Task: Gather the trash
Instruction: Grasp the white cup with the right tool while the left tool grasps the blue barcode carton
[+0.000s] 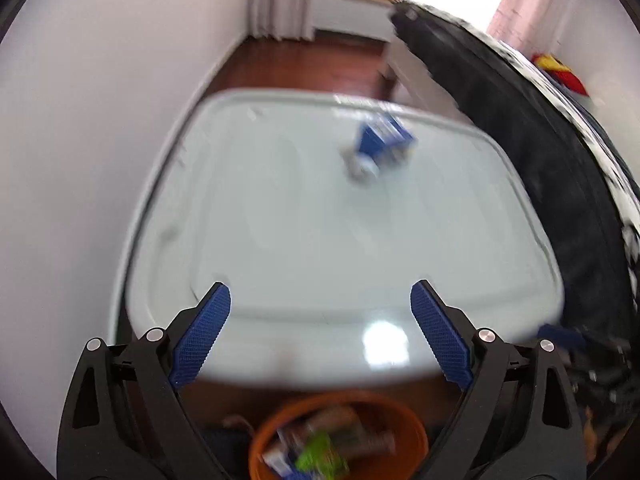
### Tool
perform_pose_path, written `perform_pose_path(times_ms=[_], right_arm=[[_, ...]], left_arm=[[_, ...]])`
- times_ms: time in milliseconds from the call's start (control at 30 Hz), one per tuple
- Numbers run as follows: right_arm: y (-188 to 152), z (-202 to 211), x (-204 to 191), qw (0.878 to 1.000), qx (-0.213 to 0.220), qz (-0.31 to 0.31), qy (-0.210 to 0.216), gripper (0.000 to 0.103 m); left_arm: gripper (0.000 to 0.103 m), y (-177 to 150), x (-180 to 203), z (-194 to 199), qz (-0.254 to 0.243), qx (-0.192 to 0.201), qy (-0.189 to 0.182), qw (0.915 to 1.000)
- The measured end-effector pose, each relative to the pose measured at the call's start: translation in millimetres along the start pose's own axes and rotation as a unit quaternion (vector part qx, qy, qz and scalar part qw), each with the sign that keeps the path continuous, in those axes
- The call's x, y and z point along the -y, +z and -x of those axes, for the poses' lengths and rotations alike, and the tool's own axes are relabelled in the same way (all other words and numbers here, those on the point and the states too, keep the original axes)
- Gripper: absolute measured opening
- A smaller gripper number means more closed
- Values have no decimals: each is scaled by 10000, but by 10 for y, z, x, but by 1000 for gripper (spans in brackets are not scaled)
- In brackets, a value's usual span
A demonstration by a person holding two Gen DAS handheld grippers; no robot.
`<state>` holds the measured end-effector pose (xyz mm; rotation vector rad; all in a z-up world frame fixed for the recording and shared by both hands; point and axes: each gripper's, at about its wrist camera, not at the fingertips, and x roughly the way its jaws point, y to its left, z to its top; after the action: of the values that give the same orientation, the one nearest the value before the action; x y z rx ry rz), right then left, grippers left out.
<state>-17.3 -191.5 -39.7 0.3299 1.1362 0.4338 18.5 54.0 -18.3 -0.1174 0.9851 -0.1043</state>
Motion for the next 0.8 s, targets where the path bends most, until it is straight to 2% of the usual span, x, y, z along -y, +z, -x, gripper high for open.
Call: perform_pose_path(times_ms=[167, 300, 400, 567, 800], right_arm=[[514, -397, -111, 9992, 296, 268, -83, 84], [904, -852, -158, 9990, 398, 136, -147, 84], [1201, -1252, -168, 9987, 367, -148, -312, 83], [1592, -1783, -187, 9967, 208, -493, -608, 76], [1827, -2103, -129, 9918, 53, -780, -1011, 60]], left_arm=[[90, 301, -136, -106, 92, 334, 397, 9986], [90, 372, -345, -169, 350, 446, 680, 9961], [90, 381, -513, -220, 575, 376, 608, 9958], [90, 408, -661, -221, 689, 338, 558, 9955], [90, 419, -748, -181, 809, 327, 310, 9957]])
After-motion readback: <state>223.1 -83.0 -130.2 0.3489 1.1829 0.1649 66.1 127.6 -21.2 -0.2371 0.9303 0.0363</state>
